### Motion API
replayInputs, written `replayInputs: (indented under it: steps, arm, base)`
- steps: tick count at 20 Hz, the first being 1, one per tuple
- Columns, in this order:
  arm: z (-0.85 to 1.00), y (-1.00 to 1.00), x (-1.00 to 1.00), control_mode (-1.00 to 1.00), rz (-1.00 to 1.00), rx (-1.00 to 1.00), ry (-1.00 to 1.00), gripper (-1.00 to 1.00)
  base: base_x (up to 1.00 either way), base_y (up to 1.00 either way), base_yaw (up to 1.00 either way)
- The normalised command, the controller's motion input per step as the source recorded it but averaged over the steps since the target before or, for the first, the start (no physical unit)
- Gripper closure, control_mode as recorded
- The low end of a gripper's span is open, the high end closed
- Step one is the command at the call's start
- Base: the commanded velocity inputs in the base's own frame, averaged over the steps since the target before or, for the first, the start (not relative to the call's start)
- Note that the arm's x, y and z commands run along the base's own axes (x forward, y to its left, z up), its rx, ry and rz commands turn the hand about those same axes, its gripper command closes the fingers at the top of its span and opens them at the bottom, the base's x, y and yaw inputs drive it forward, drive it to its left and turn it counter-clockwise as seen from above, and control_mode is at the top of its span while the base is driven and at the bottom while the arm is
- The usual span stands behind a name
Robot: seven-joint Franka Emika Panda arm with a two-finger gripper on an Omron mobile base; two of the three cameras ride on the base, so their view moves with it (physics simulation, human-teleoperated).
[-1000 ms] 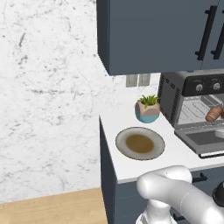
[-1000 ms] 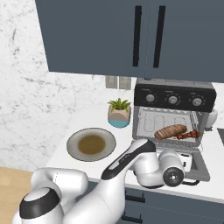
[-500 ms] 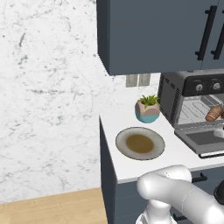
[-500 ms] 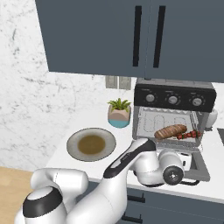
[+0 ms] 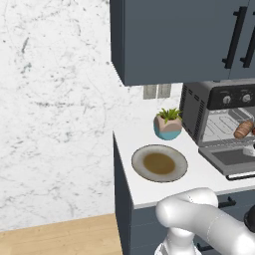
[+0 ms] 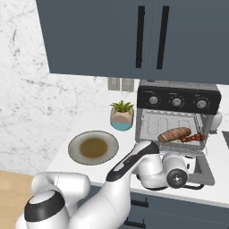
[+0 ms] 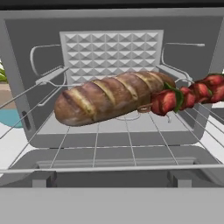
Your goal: Pick up the kebab skewer and baguette bread, and place them inside the toaster oven. Close the toaster oven door and start by setting the timer.
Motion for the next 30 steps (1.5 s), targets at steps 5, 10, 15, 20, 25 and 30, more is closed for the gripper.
replayInputs:
  steps: [5,10,15,20,25,30]
  arm:
    - [0.0,0.0,0.0,-1.0,0.0,0.0,0.0,-1.0]
    - [0.0,0.0,0.05,-1.0,0.0,0.0,0.0,-1.0]
    - [0.0,0.0,0.12,-1.0,0.0,0.0,0.0,-1.0]
    - [0.0,0.0,0.13,-1.0,0.0,0.0,-0.01,-1.0]
    - [0.0,0.0,0.17,-1.0,0.0,0.0,0.0,-1.0]
    - [0.0,0.0,0.17,-1.0,0.0,0.0,0.0,-1.0]
  base:
    - [0.0,0.0,0.0]
    - [0.0,0.0,0.0]
    - [0.0,0.0,0.0]
    - [0.0,0.0,0.0]
    - [0.0,0.0,0.0]
    - [0.0,0.0,0.0]
